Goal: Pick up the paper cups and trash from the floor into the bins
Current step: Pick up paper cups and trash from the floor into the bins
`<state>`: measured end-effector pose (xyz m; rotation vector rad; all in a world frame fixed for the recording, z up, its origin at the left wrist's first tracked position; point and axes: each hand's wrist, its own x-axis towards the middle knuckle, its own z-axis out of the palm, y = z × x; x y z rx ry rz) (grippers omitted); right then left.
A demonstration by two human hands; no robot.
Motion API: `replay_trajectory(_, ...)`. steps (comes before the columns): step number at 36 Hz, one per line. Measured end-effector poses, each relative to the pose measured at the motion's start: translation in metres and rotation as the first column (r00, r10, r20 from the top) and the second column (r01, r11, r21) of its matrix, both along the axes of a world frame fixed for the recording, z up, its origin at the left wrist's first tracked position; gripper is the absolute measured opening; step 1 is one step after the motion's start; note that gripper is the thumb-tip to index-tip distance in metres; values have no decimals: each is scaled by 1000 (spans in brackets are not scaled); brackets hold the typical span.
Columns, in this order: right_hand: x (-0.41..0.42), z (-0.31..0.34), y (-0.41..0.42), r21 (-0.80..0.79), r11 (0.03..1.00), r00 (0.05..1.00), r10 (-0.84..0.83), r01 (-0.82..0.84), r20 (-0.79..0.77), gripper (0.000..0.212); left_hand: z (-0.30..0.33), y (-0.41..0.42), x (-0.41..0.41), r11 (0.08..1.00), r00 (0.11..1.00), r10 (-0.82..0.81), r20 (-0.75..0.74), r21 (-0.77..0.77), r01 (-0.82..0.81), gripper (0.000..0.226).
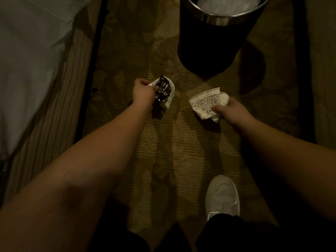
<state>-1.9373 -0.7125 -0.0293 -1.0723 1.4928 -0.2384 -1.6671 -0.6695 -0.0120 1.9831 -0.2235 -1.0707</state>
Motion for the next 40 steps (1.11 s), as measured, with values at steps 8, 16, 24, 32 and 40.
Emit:
replay_trajectory(8, 7, 71, 5, -200, 980, 997, 3, 12, 72, 41, 56, -7, 1, 987, 999, -15, -38, -160, 9, 27)
replay_trajectory(16, 3, 167, -53, -539, 829, 988, -98, 146, 118, 44, 149, -58, -14, 917, 989, -127, 70, -372, 144, 28)
replay_trajectory(24, 21, 233, -141, -771, 635, 996, -89, 40, -22, 49, 196, -149, -34, 881, 940, -133, 313, -397, 257, 27)
replay_trajectory(32, 48, 222, -195, -763, 571, 916, -47, -302, -398, 54, 182, -203, -33, 919, 843, -134, 520, -254, 302, 30)
replay_trajectory(40, 67, 194, -221, -371, 676, 637, 191, -637, -746, 100, 161, -216, -59, 880, 714, -409, 568, 37, 474, 69)
